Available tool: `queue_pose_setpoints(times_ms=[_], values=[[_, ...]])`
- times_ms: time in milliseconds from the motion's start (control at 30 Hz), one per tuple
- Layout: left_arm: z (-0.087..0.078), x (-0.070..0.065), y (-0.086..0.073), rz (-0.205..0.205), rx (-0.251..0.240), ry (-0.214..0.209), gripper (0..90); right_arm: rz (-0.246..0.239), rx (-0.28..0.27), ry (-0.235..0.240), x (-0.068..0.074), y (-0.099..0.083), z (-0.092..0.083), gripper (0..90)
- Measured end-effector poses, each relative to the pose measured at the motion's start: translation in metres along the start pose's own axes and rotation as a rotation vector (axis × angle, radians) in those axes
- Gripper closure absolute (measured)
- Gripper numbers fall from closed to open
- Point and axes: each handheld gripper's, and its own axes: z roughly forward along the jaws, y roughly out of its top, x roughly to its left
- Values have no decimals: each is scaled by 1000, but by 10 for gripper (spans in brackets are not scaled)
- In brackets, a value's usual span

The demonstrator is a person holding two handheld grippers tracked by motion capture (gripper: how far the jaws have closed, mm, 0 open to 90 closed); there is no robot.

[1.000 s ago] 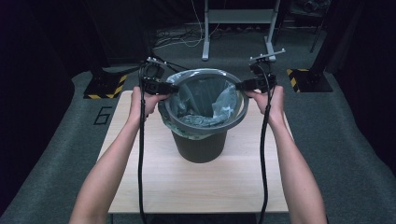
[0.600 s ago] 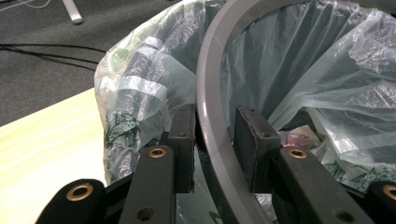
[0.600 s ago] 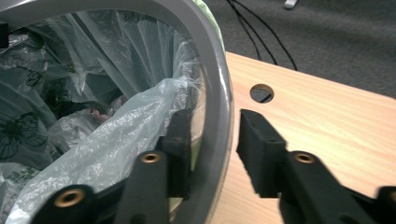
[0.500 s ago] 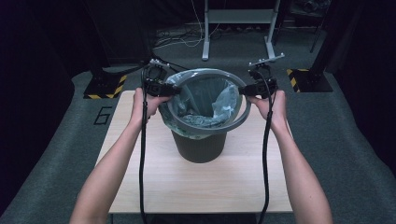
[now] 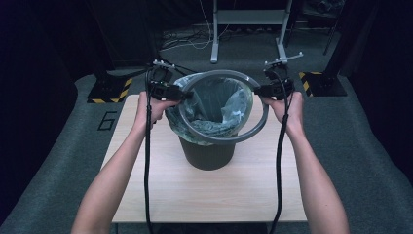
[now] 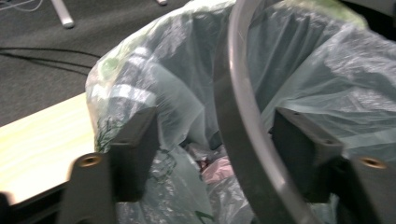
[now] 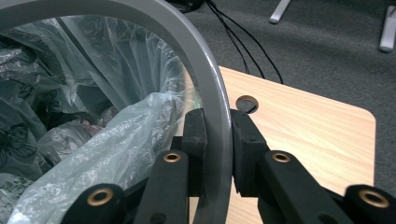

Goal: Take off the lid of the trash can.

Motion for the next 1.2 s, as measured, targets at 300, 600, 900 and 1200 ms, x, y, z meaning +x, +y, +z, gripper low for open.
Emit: queue_pose_setpoints(times_ms=[300,600,900,1200], values=[[-22,13,-2,-38,-88,-10,124,26,-15,3,-13,-3,-10,779],[-41,27,-23,-41,-127,0,35,57,-33,6,-27,-9,-20,779],[-51,45,-68,-65,-139,53,5,84,-59,15,-41,-14,-30,777],[-43,71,-120,-124,-110,56,3,93,-71,11,-49,-17,-38,777]])
